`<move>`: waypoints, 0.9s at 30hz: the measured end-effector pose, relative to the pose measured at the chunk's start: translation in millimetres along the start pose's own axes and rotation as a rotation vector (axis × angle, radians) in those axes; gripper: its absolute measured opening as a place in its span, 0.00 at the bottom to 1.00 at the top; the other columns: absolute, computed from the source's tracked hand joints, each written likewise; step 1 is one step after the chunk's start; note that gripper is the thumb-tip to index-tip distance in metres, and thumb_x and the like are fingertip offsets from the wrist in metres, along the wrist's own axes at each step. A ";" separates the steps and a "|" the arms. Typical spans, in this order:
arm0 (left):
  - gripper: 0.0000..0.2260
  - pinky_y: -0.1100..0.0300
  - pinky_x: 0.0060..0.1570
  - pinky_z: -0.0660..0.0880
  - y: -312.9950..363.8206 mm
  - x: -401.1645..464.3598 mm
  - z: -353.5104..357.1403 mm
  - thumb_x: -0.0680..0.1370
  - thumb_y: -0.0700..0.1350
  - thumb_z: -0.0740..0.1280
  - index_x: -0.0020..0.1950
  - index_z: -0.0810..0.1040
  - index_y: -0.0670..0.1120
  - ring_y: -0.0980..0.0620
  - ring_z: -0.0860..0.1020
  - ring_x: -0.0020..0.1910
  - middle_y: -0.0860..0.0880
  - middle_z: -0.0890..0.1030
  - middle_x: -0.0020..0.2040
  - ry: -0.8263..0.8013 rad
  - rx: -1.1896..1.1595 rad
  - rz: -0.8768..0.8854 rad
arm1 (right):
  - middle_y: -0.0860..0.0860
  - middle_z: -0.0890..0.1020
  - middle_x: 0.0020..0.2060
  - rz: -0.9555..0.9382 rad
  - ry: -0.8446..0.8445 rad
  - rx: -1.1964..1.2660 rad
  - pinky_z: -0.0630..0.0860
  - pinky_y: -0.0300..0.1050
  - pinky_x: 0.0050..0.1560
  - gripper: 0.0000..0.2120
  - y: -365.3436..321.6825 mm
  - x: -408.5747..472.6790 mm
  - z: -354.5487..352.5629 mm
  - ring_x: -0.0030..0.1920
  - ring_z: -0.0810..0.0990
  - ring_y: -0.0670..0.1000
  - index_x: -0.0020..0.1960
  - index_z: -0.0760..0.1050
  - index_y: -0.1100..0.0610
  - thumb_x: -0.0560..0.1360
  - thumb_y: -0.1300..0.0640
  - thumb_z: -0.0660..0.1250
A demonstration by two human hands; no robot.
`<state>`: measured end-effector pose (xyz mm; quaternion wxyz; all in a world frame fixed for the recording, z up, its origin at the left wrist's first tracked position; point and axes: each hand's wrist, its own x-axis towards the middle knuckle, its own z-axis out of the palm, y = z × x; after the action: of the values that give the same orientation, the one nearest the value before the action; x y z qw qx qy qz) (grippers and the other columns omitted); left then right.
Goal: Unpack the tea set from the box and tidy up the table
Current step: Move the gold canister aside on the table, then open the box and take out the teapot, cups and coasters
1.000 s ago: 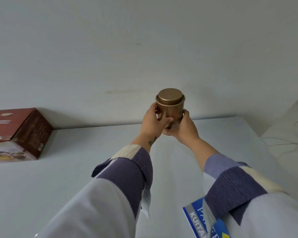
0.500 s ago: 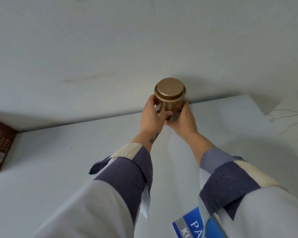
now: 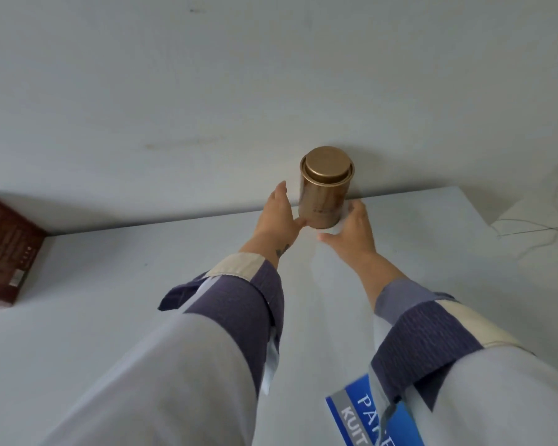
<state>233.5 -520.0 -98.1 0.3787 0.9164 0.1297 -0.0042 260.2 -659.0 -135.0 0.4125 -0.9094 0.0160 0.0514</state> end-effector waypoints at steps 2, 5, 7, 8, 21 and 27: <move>0.36 0.55 0.69 0.61 -2.2 -15.3 -18.1 0.77 0.45 0.68 0.78 0.50 0.45 0.47 0.60 0.74 0.47 0.58 0.77 -0.002 0.058 -0.003 | 0.57 0.67 0.68 0.022 -0.022 -0.103 0.70 0.51 0.64 0.41 -10.7 -14.9 -4.5 0.68 0.69 0.59 0.71 0.58 0.61 0.66 0.56 0.76; 0.30 0.54 0.68 0.63 -8.1 -39.9 -53.3 0.79 0.46 0.65 0.77 0.54 0.46 0.48 0.62 0.73 0.48 0.60 0.76 0.026 0.183 0.051 | 0.56 0.70 0.67 -0.003 -0.138 -0.279 0.70 0.51 0.62 0.33 -43.2 -37.0 -9.4 0.67 0.70 0.60 0.71 0.61 0.59 0.72 0.53 0.72; 0.27 0.53 0.67 0.65 -17.2 -60.1 -80.4 0.79 0.46 0.63 0.76 0.57 0.48 0.48 0.64 0.72 0.49 0.61 0.75 0.047 0.277 0.098 | 0.56 0.73 0.64 -0.059 -0.195 -0.370 0.73 0.51 0.58 0.27 -73.0 -56.0 -9.7 0.64 0.72 0.60 0.69 0.63 0.56 0.74 0.52 0.68; 0.26 0.52 0.66 0.66 -23.3 -71.6 -94.8 0.79 0.46 0.62 0.76 0.58 0.48 0.48 0.65 0.71 0.50 0.62 0.75 0.059 0.316 0.113 | 0.55 0.73 0.63 -0.099 -0.198 -0.405 0.73 0.50 0.58 0.26 -87.7 -66.4 -8.0 0.63 0.73 0.59 0.70 0.63 0.55 0.75 0.51 0.66; 0.22 0.49 0.64 0.70 -161.1 -258.2 -293.1 0.79 0.43 0.60 0.73 0.63 0.47 0.45 0.69 0.68 0.48 0.66 0.72 0.223 0.506 0.058 | 0.53 0.69 0.69 -0.432 -0.249 -0.446 0.69 0.51 0.66 0.26 -240.8 -257.1 85.4 0.69 0.66 0.57 0.72 0.63 0.51 0.75 0.51 0.65; 0.22 0.48 0.56 0.73 -239.2 -328.9 -349.5 0.78 0.41 0.61 0.73 0.64 0.48 0.43 0.72 0.64 0.48 0.69 0.70 0.305 0.455 -0.092 | 0.55 0.68 0.70 -0.487 -0.297 -0.416 0.69 0.50 0.66 0.27 -278.5 -330.5 145.6 0.69 0.68 0.57 0.72 0.63 0.52 0.75 0.52 0.65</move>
<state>-173.6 -191.6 20.1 0.1386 0.9610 0.2225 0.0877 -60.3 -370.3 13.5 0.2163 -0.9336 -0.2726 0.0855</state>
